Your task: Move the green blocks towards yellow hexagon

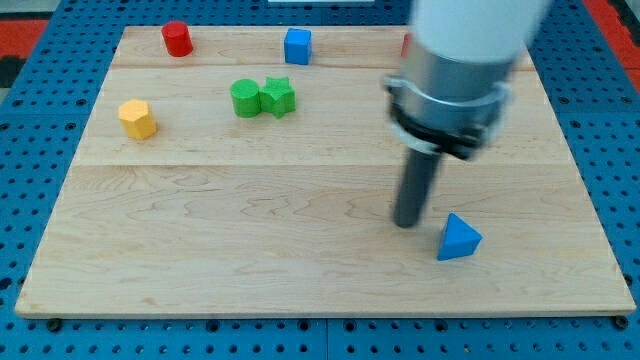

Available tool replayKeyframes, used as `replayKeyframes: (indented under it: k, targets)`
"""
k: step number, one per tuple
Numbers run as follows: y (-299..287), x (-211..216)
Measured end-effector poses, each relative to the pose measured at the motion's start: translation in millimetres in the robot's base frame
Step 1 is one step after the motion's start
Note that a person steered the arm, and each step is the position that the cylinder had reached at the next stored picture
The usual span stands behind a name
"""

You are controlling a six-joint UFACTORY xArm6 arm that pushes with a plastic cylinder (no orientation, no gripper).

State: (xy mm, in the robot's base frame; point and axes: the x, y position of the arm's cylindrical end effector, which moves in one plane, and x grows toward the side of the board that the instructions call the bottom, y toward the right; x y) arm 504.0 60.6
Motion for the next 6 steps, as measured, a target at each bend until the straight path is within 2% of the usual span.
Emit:
replayKeyframes:
  k: [1, 2, 3, 4, 6]
  targets:
    - [-14, -83]
    - [-22, -102]
    - [-28, -154]
    - [-77, -184]
    - [-138, -192]
